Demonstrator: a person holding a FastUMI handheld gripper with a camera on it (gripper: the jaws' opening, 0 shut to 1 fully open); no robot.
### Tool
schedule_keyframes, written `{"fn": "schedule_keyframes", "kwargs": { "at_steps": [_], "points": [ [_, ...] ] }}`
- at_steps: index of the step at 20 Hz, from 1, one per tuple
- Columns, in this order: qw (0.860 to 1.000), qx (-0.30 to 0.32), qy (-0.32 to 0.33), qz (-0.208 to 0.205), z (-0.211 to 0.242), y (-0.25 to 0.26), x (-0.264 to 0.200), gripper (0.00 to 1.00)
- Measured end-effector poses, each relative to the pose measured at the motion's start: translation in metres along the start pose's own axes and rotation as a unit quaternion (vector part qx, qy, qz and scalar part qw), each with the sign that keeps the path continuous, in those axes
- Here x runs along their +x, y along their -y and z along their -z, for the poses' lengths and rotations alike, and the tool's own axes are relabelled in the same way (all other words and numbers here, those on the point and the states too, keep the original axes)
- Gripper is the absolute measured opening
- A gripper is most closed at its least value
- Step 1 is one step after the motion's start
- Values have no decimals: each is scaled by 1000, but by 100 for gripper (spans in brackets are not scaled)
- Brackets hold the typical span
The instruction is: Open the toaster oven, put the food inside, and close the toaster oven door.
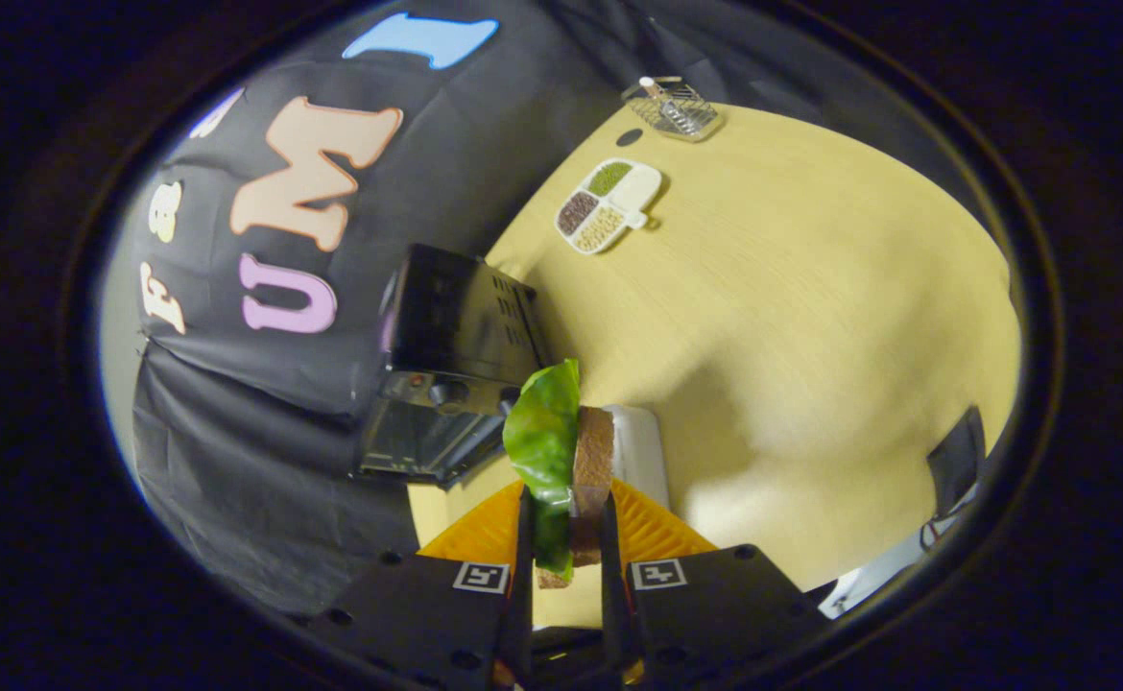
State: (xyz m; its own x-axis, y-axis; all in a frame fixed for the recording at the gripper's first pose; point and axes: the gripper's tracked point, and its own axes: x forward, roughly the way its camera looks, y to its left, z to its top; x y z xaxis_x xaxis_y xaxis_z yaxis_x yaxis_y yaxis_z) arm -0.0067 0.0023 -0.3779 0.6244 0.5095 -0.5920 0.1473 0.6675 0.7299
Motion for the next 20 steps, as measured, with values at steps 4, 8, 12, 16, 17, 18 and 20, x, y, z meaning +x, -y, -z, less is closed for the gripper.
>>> {"fn": "schedule_keyframes", "kwargs": {
  "at_steps": [4, 8, 12, 16, 17, 18, 20],
  "points": [
    [996, 48, 42, -63, 20, -42, -1, 32],
    [986, 102, 69, -114, 49, -84, 31, 32],
    [966, 172, 95, -168, 69, -131, 68, 32],
    [965, 174, 129, -151, 79, -150, 115, 32],
    [964, 171, 135, -149, 80, -157, 126, 32],
    [964, 165, 142, -149, 80, -163, 136, 32],
    [966, 151, 159, -140, 78, -170, 157, 32]
  ]
}}
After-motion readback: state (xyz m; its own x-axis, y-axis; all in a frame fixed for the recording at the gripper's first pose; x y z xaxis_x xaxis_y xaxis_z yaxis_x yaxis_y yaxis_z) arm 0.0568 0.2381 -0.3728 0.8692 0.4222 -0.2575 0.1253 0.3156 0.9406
